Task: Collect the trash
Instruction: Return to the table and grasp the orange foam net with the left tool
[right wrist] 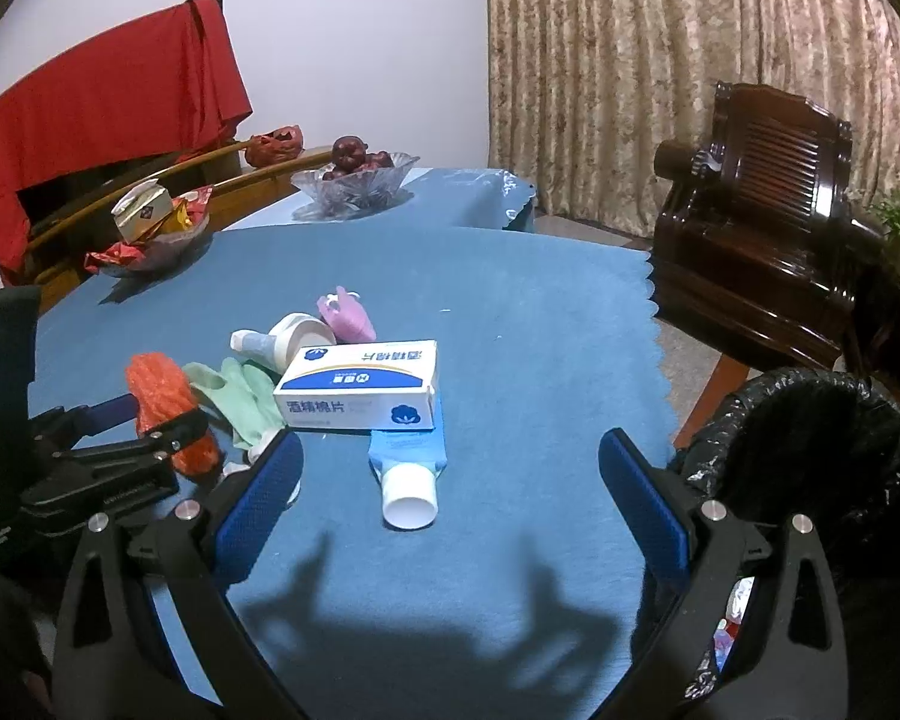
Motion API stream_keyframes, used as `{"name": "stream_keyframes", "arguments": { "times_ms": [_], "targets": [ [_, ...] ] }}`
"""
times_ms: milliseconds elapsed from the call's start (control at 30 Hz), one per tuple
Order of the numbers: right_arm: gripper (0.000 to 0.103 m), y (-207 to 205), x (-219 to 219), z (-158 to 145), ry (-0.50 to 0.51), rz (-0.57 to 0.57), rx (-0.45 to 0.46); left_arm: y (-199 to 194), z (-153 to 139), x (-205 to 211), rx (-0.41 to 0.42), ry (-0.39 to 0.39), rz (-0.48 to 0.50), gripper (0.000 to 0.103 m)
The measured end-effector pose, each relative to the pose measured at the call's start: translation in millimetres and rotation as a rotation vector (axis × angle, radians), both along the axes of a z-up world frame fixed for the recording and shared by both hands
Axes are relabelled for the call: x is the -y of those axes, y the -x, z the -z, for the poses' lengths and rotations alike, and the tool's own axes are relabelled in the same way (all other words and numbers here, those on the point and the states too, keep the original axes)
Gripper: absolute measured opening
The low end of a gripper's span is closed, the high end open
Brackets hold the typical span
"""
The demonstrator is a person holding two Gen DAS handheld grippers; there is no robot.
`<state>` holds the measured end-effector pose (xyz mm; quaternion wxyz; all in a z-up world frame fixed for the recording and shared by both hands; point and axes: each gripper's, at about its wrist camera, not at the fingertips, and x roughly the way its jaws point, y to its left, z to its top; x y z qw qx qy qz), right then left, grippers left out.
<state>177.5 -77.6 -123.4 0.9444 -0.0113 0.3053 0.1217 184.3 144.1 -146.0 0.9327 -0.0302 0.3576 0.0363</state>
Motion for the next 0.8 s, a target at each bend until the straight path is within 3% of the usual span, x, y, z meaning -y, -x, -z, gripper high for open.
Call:
{"name": "stream_keyframes", "arguments": {
  "times_ms": [133, 200, 567, 633, 800],
  "targets": [
    [0.096, 0.1, -6.4, 1.1, 0.008, -0.013, 0.003, 7.2, 2.7, -10.8, -0.018, 0.035, -0.006, 0.054],
    [0.096, -0.2, -8.6, 1.8, 0.006, -0.019, 0.000, 11.3, 4.5, -15.4, -0.026, 0.045, -0.016, 0.051],
    [0.096, -4.1, -24.6, 5.4, 0.010, -0.056, -0.011, 9.6, 10.3, -19.9, -0.048, 0.063, -0.030, 0.050],
    [0.096, -5.3, -28.5, 5.5, 0.009, -0.067, -0.011, 9.2, 10.0, -21.4, -0.049, 0.074, -0.028, 0.036],
    [0.096, -7.0, -39.0, 7.6, 0.001, -0.095, -0.014, 12.4, 5.4, -26.3, -0.033, 0.093, -0.017, 0.024]
  ]
}}
